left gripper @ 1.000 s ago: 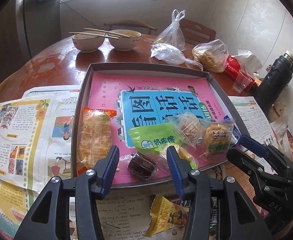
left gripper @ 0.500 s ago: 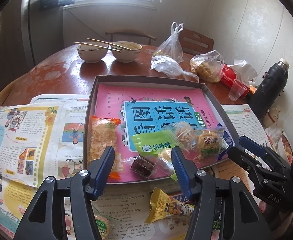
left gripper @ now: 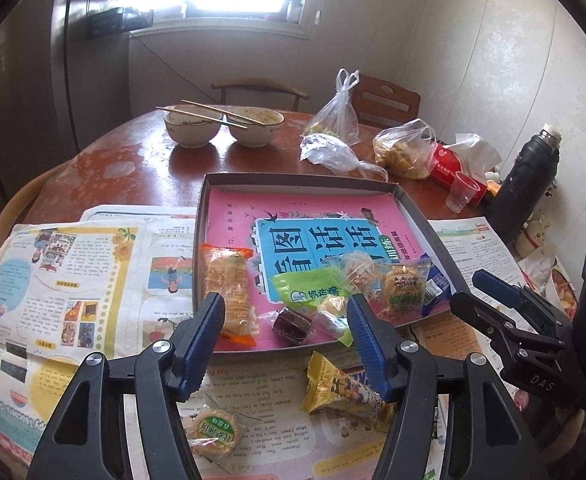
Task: Organize snacks
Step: 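Withdraw both open tools from the tray, then move the left tool to the yellow snack bag while the right moves to the black pea-snack bag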
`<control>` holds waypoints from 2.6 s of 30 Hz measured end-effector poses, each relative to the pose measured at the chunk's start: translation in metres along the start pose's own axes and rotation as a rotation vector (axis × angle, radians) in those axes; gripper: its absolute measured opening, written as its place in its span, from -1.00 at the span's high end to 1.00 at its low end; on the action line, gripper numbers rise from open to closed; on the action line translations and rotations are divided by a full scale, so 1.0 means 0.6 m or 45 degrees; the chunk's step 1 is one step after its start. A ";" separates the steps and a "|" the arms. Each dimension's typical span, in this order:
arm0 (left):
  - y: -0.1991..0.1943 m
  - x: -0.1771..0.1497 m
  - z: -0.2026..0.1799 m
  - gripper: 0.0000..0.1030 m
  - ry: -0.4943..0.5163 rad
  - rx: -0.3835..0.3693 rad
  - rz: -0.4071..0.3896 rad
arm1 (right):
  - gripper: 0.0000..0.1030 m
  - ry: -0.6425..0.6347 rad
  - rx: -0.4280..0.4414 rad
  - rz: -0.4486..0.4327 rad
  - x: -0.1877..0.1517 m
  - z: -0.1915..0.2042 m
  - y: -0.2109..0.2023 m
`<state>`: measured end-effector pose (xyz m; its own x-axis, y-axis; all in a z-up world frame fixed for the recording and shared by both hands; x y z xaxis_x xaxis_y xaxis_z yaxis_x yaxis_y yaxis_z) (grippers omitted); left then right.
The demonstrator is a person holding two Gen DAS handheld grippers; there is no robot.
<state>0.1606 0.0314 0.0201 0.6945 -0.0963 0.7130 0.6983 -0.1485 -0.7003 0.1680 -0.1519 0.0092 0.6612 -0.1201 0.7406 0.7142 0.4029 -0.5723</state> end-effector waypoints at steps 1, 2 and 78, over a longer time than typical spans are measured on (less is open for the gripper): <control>-0.003 -0.001 0.002 -0.28 -0.003 0.003 -0.005 | -0.35 -0.003 0.003 -0.002 0.000 0.002 -0.002; -0.007 -0.003 0.004 -0.28 -0.005 0.008 -0.007 | -0.35 -0.005 0.005 -0.003 0.000 0.003 -0.004; 0.050 -0.111 -0.048 -0.40 -0.024 -0.222 0.204 | -0.82 -0.339 0.022 0.229 -0.143 0.020 0.020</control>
<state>0.1304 0.0052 -0.0475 0.7986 -0.1140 0.5910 0.5393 -0.3004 -0.7867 0.1171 -0.1257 -0.0568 0.6914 0.1953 0.6955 0.5857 0.4121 -0.6980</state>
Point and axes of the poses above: each gripper's, at about its wrist camera, not at the fingertips, and y roughly the way its jaws point, z to its left, x to its top, the point moved 4 cm from there along y, roughly the way its jaws point, and after that the axes turned 12 degrees about y, right-handed, at the moved point
